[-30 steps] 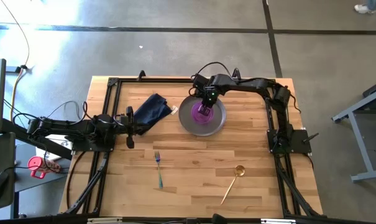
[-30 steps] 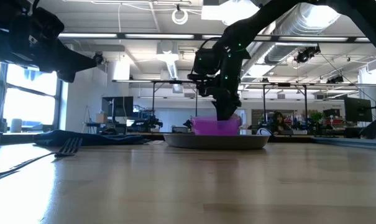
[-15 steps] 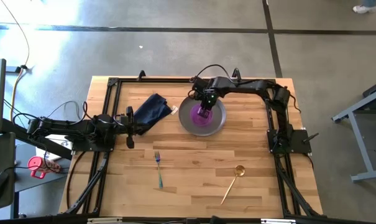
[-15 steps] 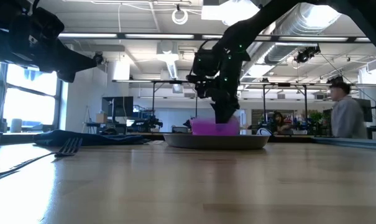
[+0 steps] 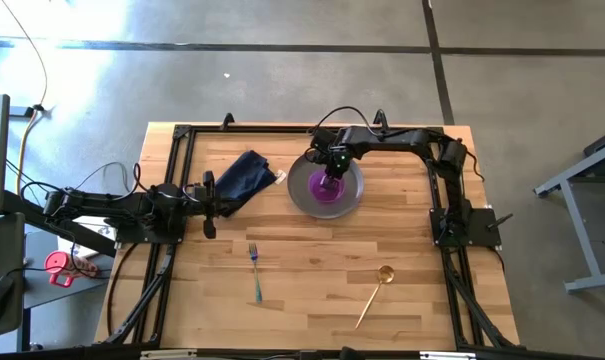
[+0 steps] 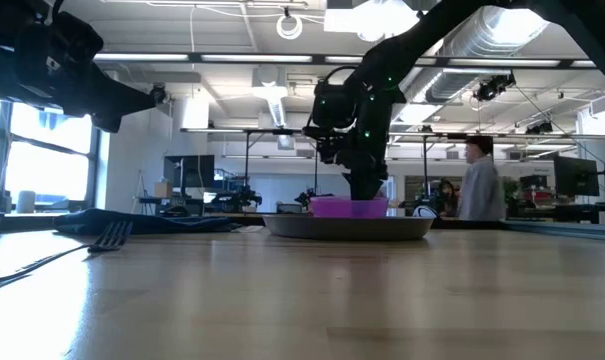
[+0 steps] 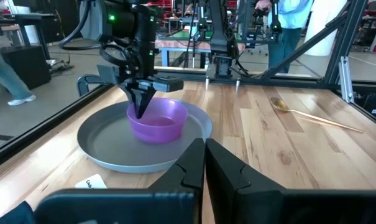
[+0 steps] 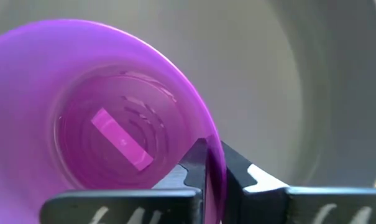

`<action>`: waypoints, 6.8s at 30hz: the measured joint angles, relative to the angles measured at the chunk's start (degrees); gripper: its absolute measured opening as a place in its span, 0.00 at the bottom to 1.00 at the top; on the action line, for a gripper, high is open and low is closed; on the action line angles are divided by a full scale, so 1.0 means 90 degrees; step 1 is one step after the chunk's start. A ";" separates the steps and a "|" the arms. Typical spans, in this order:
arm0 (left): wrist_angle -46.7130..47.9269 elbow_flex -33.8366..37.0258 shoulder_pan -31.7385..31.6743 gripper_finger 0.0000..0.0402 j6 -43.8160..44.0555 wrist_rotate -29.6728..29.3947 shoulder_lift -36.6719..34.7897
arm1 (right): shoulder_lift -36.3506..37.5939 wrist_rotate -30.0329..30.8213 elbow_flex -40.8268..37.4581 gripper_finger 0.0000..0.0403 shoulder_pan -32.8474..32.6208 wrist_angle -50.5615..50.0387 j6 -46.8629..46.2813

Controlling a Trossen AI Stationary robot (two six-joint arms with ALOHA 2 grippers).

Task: Set table place
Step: Put the purple bowl on the gray plate, then put the blue fork to the right of gray plate

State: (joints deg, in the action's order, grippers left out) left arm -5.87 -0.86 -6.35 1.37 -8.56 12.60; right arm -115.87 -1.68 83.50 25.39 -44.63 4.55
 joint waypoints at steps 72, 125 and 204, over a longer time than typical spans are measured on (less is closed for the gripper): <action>0.3826 -0.6277 -0.0009 0.01 -0.1634 -0.1676 0.6098 | 0.4836 0.1902 -0.2378 0.16 -0.1207 -0.0677 -0.2882; 0.8925 -0.8983 0.1524 0.00 0.4708 -0.1115 0.8444 | 0.5192 0.0280 -0.2691 0.00 0.0731 0.0929 -0.1253; 0.7168 -0.8980 0.3250 0.35 1.2228 0.0717 1.1795 | 0.5688 -0.0393 -0.2035 0.00 0.1392 0.0704 0.1553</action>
State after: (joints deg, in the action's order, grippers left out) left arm 58.64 -81.68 22.90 111.42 -2.10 118.76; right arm -64.69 -5.22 65.19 37.91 -38.30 18.52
